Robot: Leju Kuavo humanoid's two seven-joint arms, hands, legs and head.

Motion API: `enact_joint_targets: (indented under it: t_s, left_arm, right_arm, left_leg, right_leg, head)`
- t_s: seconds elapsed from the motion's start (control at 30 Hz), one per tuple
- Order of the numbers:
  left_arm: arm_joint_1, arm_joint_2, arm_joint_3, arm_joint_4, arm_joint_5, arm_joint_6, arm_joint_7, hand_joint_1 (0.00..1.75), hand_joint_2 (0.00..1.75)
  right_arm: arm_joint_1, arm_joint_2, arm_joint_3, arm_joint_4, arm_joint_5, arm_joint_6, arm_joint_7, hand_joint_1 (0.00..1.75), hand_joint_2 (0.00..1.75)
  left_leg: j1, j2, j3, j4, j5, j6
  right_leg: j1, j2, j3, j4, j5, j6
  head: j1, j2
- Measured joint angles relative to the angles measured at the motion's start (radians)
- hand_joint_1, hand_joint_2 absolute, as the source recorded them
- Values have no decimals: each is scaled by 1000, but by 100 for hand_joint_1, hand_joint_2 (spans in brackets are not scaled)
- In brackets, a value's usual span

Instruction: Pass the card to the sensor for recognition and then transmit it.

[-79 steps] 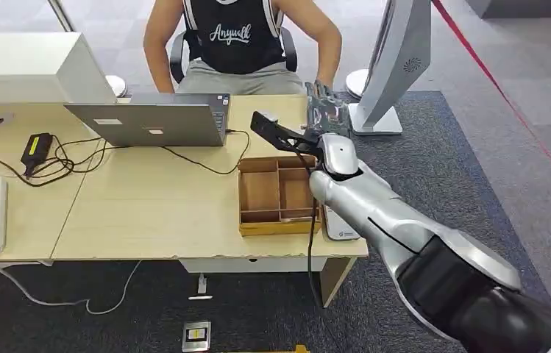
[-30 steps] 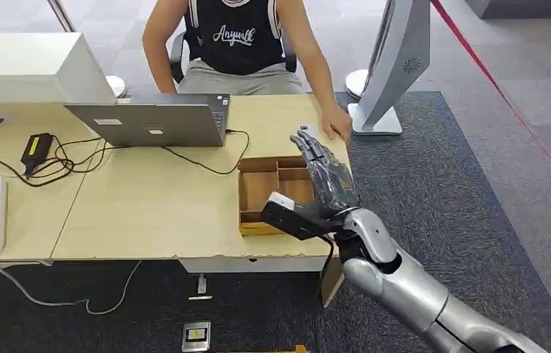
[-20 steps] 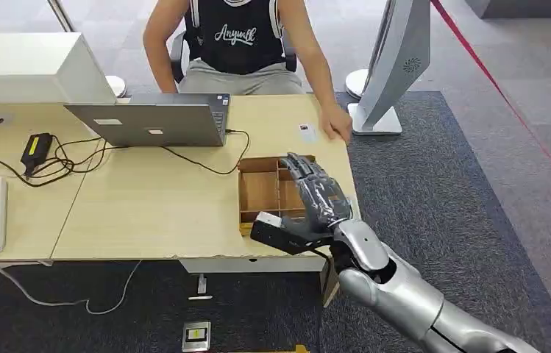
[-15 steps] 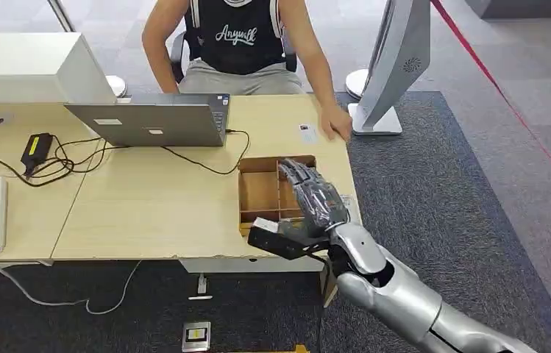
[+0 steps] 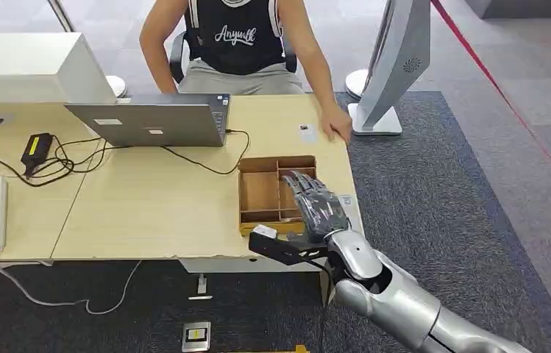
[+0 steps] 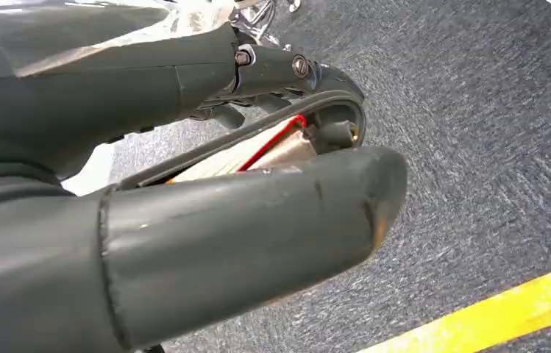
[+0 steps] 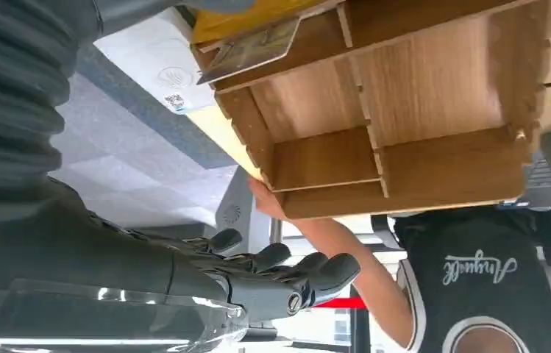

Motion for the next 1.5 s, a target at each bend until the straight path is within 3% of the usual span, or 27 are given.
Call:
enact_joint_targets:
  t_s: [0.97, 1.5]
  left_arm:
    - [-1, 2, 0, 0, 1, -9, 14, 0, 0]
    - [-2, 1, 0, 0, 0, -7, 15, 0, 0]
  right_arm:
    - [2, 52, 28, 124, -30, 32, 18, 0, 175]
    - [-20, 80, 38, 214, 18, -92, 34, 0, 175]
  left_leg:
    - [0, 0, 0, 0, 0, 0]
    - [0, 0, 0, 0, 0, 0]
  right_leg:
    - [0, 0, 0, 0, 0, 0]
    - [0, 0, 0, 0, 0, 0]
  head:
    - [0, 0]
    - [0, 0]
